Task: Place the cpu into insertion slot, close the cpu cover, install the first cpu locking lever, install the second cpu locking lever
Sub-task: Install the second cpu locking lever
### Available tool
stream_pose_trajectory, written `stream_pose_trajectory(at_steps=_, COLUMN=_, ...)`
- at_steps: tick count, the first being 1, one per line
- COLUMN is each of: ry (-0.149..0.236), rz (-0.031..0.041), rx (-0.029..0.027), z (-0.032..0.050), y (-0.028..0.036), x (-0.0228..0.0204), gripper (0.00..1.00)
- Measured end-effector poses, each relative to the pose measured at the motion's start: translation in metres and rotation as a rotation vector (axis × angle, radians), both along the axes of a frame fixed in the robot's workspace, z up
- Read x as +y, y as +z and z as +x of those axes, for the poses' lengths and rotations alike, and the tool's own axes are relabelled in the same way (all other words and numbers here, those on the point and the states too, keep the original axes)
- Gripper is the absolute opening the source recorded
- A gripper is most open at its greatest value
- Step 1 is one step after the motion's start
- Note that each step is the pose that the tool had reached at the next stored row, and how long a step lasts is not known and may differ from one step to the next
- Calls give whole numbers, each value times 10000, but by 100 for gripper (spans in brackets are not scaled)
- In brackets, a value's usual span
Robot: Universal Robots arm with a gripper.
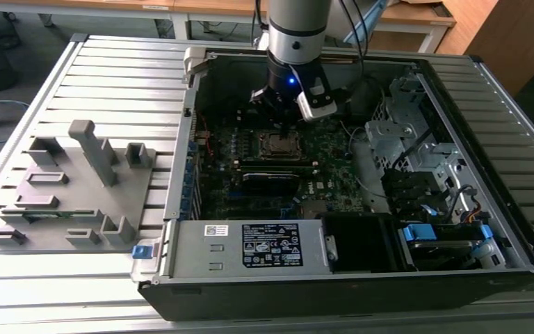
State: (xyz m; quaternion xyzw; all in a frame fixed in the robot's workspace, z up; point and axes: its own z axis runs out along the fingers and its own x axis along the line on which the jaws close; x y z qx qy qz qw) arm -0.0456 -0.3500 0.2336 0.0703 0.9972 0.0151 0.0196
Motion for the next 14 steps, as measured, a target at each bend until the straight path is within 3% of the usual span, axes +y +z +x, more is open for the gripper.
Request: stream_pose_trajectory(at_steps=14, ry=0, rz=-18, rx=0, z=2, y=0, x=-195, gripper=11)
